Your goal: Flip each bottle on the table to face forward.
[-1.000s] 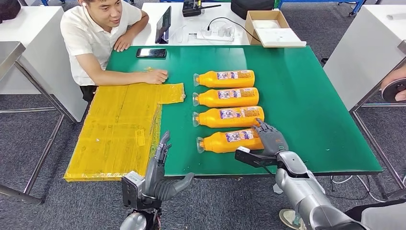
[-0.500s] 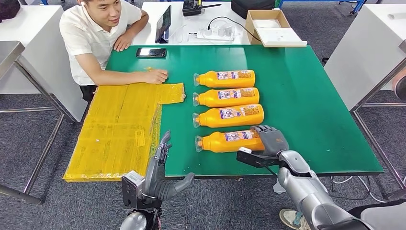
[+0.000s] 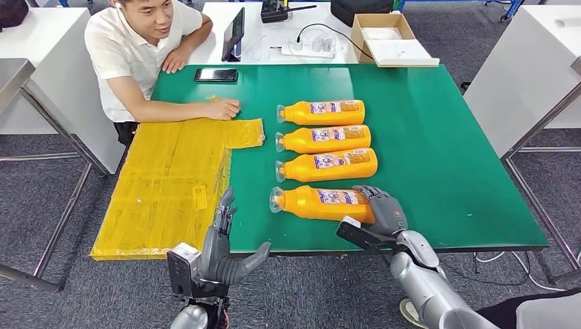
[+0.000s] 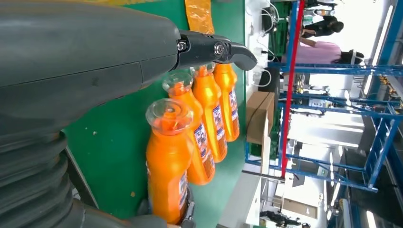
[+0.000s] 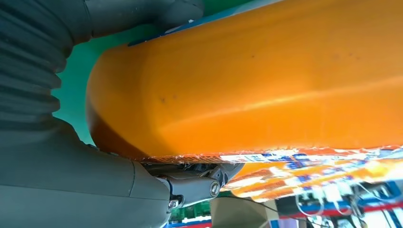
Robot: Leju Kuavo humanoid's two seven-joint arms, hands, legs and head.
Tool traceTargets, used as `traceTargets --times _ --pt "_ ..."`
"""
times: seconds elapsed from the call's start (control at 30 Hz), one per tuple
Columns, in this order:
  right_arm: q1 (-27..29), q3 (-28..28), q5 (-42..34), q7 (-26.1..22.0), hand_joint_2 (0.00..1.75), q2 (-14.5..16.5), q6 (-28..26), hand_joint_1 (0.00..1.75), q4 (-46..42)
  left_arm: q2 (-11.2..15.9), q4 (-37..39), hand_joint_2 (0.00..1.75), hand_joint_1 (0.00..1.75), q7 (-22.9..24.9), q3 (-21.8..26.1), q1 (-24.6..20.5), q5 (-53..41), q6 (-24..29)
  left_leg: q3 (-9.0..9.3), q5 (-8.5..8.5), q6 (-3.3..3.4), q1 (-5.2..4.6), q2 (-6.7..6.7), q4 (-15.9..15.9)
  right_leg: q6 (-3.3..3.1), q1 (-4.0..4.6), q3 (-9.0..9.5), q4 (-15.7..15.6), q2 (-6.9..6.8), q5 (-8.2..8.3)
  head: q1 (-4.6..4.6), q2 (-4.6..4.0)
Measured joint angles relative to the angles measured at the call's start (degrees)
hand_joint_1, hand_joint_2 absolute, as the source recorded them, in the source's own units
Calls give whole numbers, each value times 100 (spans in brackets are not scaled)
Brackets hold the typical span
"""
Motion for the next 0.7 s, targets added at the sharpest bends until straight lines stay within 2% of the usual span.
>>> traceTargets --times 0.17,0.37,0.5,0.7 --pt "298 -189 -577 -192 175 171 -153 175 -323 -44 -57 175 0 6 73 78 351 279 -10 1 0 1 -4 0 1 0 -4 1 -2 -1 2 1" --pt "1198 -488 -1902 -355 175 641 -431 175 -1511 -59 -226 175 0 -201 205 271 1034 1089 -48 2 0 2 -16 0 2 0 -38 5 -10 -3 -1 0" --pt "1710 -518 -2151 -408 175 883 -581 175 -2232 38 -320 175 0 -227 172 363 1346 674 -79 3 -1 3 -19 0 1 -1 -69 6 -13 -4 -1 1" --pt "1933 -515 -2393 -599 175 1093 -601 175 -2645 189 -657 175 0 -321 -57 433 1132 243 -93 3 0 -2 -15 0 1 -5 -82 5 -12 -4 2 0"
